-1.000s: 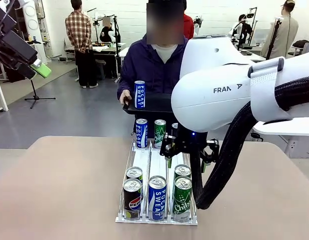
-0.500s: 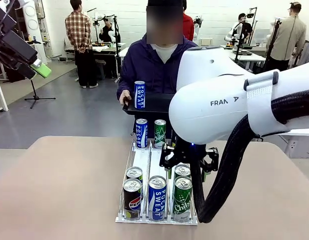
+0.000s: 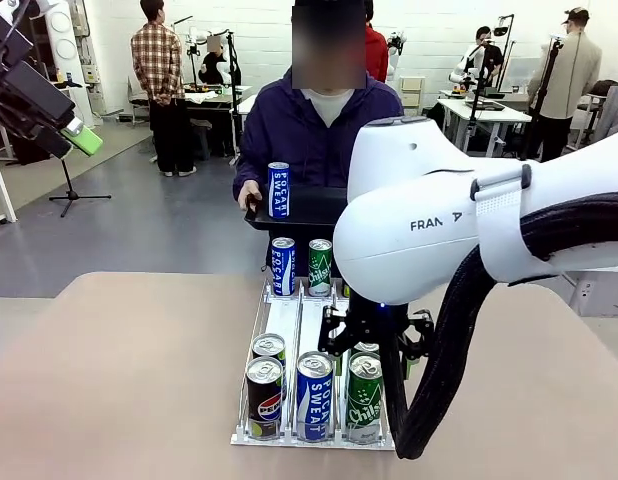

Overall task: Retrieve and hand over the desired beverage to the person.
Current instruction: Pick up another can of the same type that the person held from the Automatic Can Dispenser.

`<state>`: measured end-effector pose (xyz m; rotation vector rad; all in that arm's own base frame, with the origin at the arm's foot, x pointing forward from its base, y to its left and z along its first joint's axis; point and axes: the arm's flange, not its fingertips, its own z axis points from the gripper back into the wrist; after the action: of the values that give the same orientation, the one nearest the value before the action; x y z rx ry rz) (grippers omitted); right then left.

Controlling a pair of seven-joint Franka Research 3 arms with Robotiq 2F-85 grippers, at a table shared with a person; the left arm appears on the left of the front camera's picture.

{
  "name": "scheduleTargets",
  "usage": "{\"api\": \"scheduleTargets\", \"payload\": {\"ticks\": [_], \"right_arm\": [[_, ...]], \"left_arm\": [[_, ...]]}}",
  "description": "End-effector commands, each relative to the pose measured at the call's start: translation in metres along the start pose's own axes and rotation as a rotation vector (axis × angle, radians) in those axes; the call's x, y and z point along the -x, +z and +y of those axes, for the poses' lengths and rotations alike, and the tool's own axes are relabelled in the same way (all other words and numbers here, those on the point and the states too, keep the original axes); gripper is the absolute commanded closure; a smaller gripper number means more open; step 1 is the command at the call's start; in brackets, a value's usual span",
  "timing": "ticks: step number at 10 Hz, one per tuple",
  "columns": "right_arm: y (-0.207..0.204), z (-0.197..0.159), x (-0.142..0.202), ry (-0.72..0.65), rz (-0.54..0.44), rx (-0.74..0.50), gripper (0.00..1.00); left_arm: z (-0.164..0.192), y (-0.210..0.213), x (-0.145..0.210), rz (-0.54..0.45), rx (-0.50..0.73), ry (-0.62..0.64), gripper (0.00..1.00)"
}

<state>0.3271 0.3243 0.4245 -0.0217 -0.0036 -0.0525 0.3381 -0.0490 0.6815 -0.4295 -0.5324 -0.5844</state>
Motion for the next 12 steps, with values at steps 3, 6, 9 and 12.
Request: {"api": "scheduleTargets", "payload": {"ticks": [3, 6, 9, 12], "right_arm": [[-0.007, 0.005, -0.010, 0.033, -0.017, 0.012, 0.00], [-0.008, 0.003, -0.010, 0.035, -0.030, 0.002, 0.00], [-0.006, -0.004, -0.005, 0.036, -0.046, -0.012, 0.00], [-0.010, -0.010, -0.003, 0.022, -0.025, -0.010, 0.00]], "left_arm": [[0.000, 0.001, 0.001, 0.000, 0.003, 0.013, 0.00], [0.000, 0.001, 0.001, 0.000, 0.003, 0.013, 0.00], [0.000, 0.001, 0.001, 0.000, 0.003, 0.013, 0.00], [0.000, 0.001, 0.001, 0.000, 0.003, 0.013, 0.00]]}}
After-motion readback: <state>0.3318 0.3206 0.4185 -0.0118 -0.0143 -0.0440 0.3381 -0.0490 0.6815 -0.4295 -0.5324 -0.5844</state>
